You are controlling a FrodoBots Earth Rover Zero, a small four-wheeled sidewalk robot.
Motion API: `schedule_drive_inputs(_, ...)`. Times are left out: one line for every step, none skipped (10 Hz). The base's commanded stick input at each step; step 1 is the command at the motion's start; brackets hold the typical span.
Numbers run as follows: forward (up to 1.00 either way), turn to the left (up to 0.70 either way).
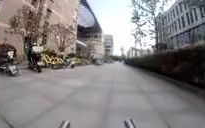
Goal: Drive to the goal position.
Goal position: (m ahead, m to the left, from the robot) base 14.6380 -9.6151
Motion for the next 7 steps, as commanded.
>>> schedule_drive_inputs(0.7,-0.14)
schedule_drive_inputs(0.7,-0.14)
schedule_drive_inputs(0.7,-0.14)
schedule_drive_inputs(0.7,-0.14)
schedule_drive_inputs(0.7,-0.14)
schedule_drive_inputs(0.7,-0.14)
schedule_drive_inputs(0.7,-0.14)
